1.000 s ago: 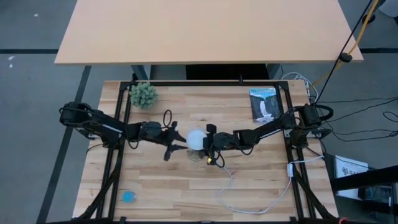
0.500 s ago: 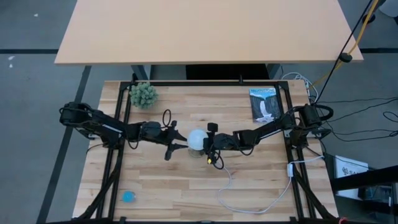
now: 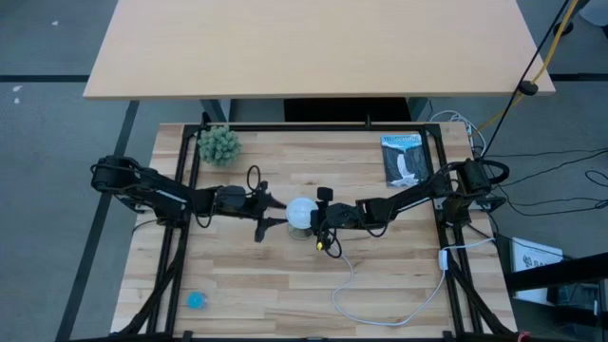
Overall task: Screw lightbulb
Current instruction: Insert the white light bulb into the gold lamp
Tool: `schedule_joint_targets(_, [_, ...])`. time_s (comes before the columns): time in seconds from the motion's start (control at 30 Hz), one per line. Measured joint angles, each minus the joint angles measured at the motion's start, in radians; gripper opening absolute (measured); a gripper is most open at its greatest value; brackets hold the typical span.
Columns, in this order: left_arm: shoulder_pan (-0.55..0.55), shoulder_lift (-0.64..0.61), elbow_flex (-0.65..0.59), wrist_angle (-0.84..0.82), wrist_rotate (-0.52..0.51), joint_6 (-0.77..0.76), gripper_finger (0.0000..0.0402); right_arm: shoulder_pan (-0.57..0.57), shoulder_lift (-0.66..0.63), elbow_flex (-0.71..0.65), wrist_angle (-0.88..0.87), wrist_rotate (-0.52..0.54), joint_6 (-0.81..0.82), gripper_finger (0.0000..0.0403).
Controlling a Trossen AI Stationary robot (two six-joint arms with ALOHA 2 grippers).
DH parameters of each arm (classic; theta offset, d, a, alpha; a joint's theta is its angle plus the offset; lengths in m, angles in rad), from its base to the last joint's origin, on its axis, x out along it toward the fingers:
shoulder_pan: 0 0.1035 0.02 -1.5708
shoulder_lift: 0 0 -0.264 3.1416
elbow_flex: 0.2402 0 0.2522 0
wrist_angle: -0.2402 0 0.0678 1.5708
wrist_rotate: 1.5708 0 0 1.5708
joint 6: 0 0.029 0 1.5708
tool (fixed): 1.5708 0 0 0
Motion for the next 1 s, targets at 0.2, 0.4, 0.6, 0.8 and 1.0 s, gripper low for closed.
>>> schedule_joint_targets(0.2, [-0.009, 0.000, 0.000, 0.000, 0.010, -0.079, 0.0271, 0.000, 0.000, 0.000, 0.000, 0.000, 0.000, 0.0153])
schedule_joint_targets(0.4, [-0.011, 0.000, 0.000, 0.000, 0.013, -0.099, 0.0288, 0.000, 0.000, 0.000, -0.001, 0.000, 0.000, 0.0153])
schedule_joint_targets(0.6, [-0.012, 0.000, 0.000, 0.002, 0.013, -0.100, 0.0289, 0.000, 0.000, 0.000, -0.001, 0.000, 0.013, 0.0153])
schedule_joint_targets(0.8, [-0.012, 0.000, 0.000, 0.008, 0.007, -0.100, 0.0289, 0.000, 0.000, 0.000, -0.002, 0.000, 0.027, 0.0153])
schedule_joint_targets(1.0, [-0.012, 0.000, 0.000, 0.008, 0.004, -0.103, 0.0289, 0.000, 0.000, 0.000, -0.002, 0.000, 0.027, 0.0153])
